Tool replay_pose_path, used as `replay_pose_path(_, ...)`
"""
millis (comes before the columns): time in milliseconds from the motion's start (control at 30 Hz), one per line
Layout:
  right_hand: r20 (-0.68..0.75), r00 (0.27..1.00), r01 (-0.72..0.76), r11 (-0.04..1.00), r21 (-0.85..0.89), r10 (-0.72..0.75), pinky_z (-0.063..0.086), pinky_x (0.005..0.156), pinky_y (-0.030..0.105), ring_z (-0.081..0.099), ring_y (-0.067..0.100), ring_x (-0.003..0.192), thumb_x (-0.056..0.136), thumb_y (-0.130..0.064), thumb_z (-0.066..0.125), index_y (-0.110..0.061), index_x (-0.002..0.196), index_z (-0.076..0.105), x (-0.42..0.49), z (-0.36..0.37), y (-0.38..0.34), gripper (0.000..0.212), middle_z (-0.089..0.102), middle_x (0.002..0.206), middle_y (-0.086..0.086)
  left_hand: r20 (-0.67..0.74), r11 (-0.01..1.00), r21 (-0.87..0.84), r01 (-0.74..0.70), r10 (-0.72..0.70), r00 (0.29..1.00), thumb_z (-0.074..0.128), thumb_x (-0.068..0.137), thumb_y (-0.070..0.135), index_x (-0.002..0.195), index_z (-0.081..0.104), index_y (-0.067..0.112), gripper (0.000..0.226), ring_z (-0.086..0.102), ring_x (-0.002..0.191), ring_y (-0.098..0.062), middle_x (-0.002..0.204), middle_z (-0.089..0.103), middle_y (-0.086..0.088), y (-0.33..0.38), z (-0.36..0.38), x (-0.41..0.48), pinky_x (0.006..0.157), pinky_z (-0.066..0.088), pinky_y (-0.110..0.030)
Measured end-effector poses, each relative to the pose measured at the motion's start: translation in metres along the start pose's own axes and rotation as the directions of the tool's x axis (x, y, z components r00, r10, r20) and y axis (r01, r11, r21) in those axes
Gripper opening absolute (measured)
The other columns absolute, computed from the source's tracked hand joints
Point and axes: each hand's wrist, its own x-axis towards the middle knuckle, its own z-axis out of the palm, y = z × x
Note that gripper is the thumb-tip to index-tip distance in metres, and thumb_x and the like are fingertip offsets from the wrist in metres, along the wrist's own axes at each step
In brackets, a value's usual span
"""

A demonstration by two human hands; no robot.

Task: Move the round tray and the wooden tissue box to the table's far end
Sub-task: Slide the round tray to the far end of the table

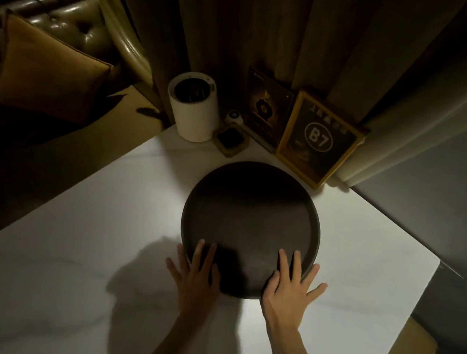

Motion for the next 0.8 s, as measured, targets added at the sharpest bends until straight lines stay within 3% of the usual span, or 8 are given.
replay_pose_path(133,0.001,1.0,0.012,0.999,-0.03,-0.012,0.008,0.114,0.074,0.021,0.048,0.149,0.098,-0.042,0.019,-0.031,0.15,0.045,-0.003,-0.002,-0.005,0.059,0.045,0.157,0.007,-0.041,0.998,0.064,-0.022,0.025,0.999,0.03,0.093,0.038,0.138,0.052,0.031,0.05,0.029,0.142,-0.045,0.149,0.049,-0.002,-0.002,0.0,-0.004,0.112,0.015,-0.071)
replay_pose_path(300,-0.049,0.999,0.016,0.997,-0.074,-0.02,0.007,0.112,0.077,0.022,0.05,0.149,0.097,-0.045,0.01,-0.032,0.152,0.043,-0.003,-0.001,-0.005,0.065,0.04,0.159,0.008,-0.1,0.972,0.208,-0.11,0.133,0.986,0.039,0.1,0.025,0.13,0.061,0.015,0.039,0.04,0.133,-0.053,0.142,0.054,-0.017,-0.007,0.015,-0.006,0.105,0.024,-0.074)
replay_pose_path(433,-0.031,0.999,0.023,0.994,-0.111,-0.027,0.001,0.113,0.077,0.011,0.047,0.152,0.093,-0.052,-0.003,-0.038,0.156,0.029,0.0,0.004,-0.003,0.072,0.027,0.166,0.002,-0.059,0.991,0.134,0.007,0.001,0.998,0.023,0.092,0.048,0.136,0.054,0.03,0.057,0.038,0.137,-0.043,0.144,0.054,-0.006,-0.003,0.008,-0.001,0.111,0.019,-0.072)
replay_pose_path(600,-0.043,0.999,-0.001,0.995,-0.101,-0.003,-0.009,0.109,0.078,0.003,0.045,0.154,0.095,-0.052,0.004,-0.045,0.157,0.02,0.01,0.008,-0.004,0.064,0.016,0.168,-0.005,-0.077,0.985,0.163,-0.055,0.069,0.995,0.042,0.085,0.046,0.134,0.056,0.027,0.054,0.044,0.13,-0.045,0.139,0.057,-0.011,-0.008,0.012,0.008,0.105,0.023,-0.076)
replay_pose_path(800,-0.07,0.998,0.001,0.995,-0.1,-0.008,-0.007,0.107,0.08,0.003,0.044,0.154,0.095,-0.052,0.001,-0.044,0.157,0.02,0.02,0.01,-0.003,0.065,0.016,0.169,-0.005,-0.112,0.975,0.213,-0.057,0.082,0.99,0.017,0.091,0.05,0.142,0.044,0.032,0.061,0.033,0.141,-0.041,0.15,0.046,-0.007,-0.007,0.017,0.017,0.107,0.011,-0.078)
